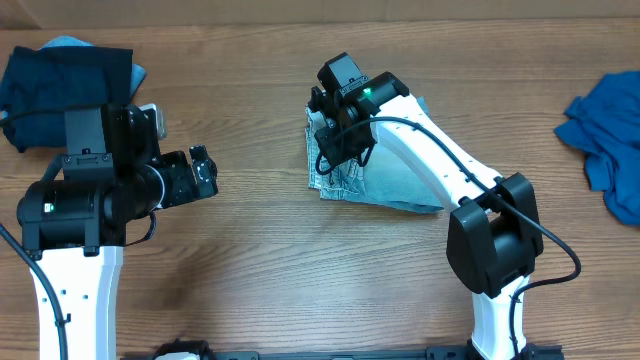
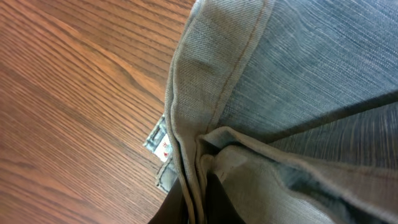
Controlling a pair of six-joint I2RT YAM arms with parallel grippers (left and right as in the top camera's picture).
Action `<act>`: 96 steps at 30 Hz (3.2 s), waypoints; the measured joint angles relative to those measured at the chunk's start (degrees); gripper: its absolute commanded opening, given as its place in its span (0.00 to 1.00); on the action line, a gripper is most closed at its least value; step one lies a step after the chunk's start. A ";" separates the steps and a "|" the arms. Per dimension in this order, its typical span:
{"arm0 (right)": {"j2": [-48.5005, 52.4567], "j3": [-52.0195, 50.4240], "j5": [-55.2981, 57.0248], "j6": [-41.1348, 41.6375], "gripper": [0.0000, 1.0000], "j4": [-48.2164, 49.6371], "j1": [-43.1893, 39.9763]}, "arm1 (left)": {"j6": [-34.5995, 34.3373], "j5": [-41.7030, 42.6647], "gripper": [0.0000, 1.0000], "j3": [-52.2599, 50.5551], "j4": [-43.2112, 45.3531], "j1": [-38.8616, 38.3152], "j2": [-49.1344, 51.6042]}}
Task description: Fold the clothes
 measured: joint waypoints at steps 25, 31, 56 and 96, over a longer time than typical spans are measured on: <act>0.33 5.05 -8.26 5.46 0.17 0.98 -9.55 | 0.02 -0.02 1.00 0.00 -0.46 0.00 0.15; 7.80 0.50 -11.72 9.81 0.14 11.76 -7.85 | 0.02 0.00 1.00 0.00 -0.85 0.00 0.17; -0.46 4.48 -14.08 14.08 0.47 -9.84 -13.94 | 0.02 -0.02 1.00 0.00 -1.22 0.00 0.17; -28.76 -16.37 -6.97 14.78 0.71 3.96 -25.20 | 4.63 3.19 0.99 0.00 2.27 -11.47 0.26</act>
